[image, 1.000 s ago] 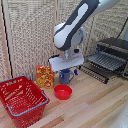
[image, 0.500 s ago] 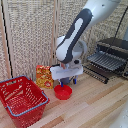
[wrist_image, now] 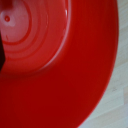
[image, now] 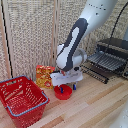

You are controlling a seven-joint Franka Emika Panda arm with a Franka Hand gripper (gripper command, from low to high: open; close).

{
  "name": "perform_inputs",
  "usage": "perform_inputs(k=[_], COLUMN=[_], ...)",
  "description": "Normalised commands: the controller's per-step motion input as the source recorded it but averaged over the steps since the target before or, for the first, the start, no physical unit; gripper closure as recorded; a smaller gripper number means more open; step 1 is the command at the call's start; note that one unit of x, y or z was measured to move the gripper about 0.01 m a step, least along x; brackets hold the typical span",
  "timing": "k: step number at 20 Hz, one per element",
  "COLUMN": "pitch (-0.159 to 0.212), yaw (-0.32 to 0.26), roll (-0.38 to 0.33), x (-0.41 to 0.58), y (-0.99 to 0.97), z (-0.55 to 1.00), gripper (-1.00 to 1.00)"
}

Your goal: Extend the gripper towards the oven tray handle. Grasp the handle and carefully pull the tray out of the oven. Move the gripper above the red bowl. Grab the red bowl gently. Lift the bowl and place it onto the oven tray.

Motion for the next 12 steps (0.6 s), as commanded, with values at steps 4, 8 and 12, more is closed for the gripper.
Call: perform_inputs(k=[4, 8, 12], pitch=[0.000, -0.034, -0.120], yaw=[0.008, 0.059, 0.039], roll=[0.000, 0.000, 0.000], x=[0.000, 0.064, 0.000], y=[0.00, -0.01, 0.00], z=[0.00, 0.00, 0.00], gripper=[1.00, 1.00, 1.00])
